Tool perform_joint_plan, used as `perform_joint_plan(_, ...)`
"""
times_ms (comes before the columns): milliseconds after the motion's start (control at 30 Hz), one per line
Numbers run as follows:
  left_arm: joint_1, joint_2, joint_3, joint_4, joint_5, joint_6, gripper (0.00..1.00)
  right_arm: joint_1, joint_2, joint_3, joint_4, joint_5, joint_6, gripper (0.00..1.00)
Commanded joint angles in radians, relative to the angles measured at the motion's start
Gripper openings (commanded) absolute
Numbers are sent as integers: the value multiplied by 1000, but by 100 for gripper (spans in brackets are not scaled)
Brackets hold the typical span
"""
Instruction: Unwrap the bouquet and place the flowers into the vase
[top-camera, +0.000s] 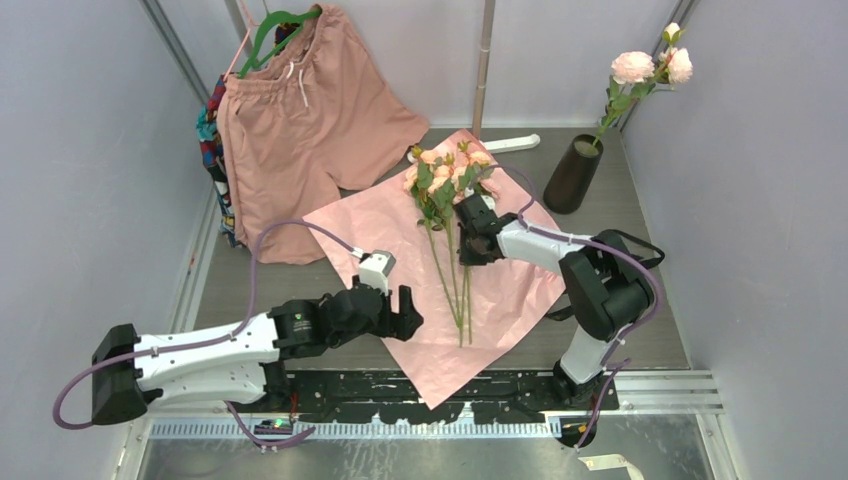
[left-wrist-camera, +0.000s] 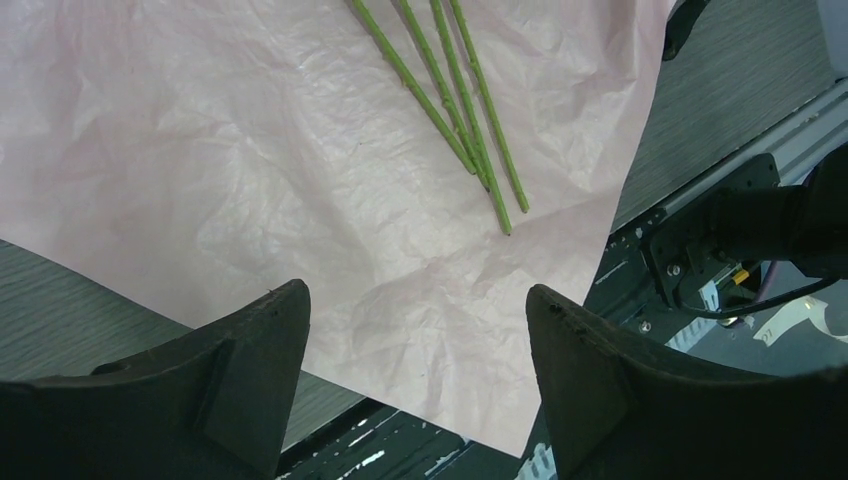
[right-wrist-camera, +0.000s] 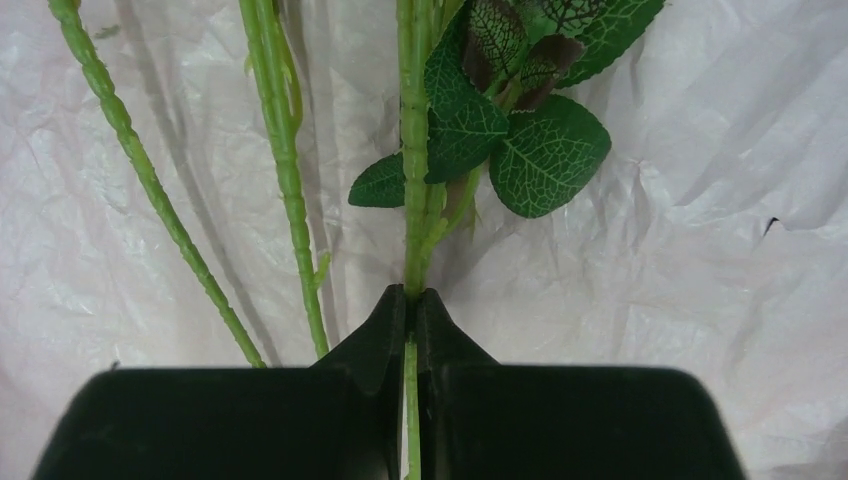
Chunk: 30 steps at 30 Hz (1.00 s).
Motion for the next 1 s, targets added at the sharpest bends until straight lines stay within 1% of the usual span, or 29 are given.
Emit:
perform_joint_plan(0, 6, -35, 2, 15, 5, 16, 80, 5, -14, -19, 56, -5, 17, 11)
perform_joint_plan(67, 7, -35, -3, 20, 9, 14, 80, 4, -33, -34, 60, -3, 20, 17)
perform_joint_plan(100, 8, -34, -4, 23, 10, 14, 80, 5, -43, -41, 60, -2, 21, 17)
perform_joint_plan(200, 7, -24, -8, 40, 18, 12, 79, 5, -87, -64, 56, 1, 26, 14)
perform_joint_plan(300, 7, -9, -12, 54, 25, 9, 79, 5, -119, -81, 48, 1, 26, 13)
perform_joint_plan(367, 6, 2, -16, 64, 29, 6, 79, 4, -134, -89, 43, 6, 28, 8)
perform_joint_plan(433, 6, 13, -18, 73, 34, 5, 79, 5, -148, -102, 49, 1, 34, 8)
perform_joint_plan(533, 6, 24, -16, 83, 42, 3, 79, 4, -158, -122, 63, -7, 44, 13)
perform_joint_plan(733, 7, 26, -18, 90, 46, 0, 79, 4, -161, -137, 64, -4, 44, 15)
perform_joint_plan(767, 7, 27, -18, 89, 46, 0, 79, 4, -163, -140, 64, -3, 44, 16)
perform_joint_plan(800, 7, 27, -18, 89, 46, 1, 79, 4, -166, -142, 65, -2, 46, 21)
perform_joint_plan(833, 7, 27, -18, 89, 46, 2, 79, 5, -168, -143, 67, -4, 46, 29)
perform_joint_plan(867, 7, 28, -17, 88, 46, 2, 79, 5, -169, -145, 68, -8, 46, 32)
perform_joint_plan(967, 7, 30, -16, 89, 46, 3, 79, 5, -175, -146, 69, -11, 48, 31)
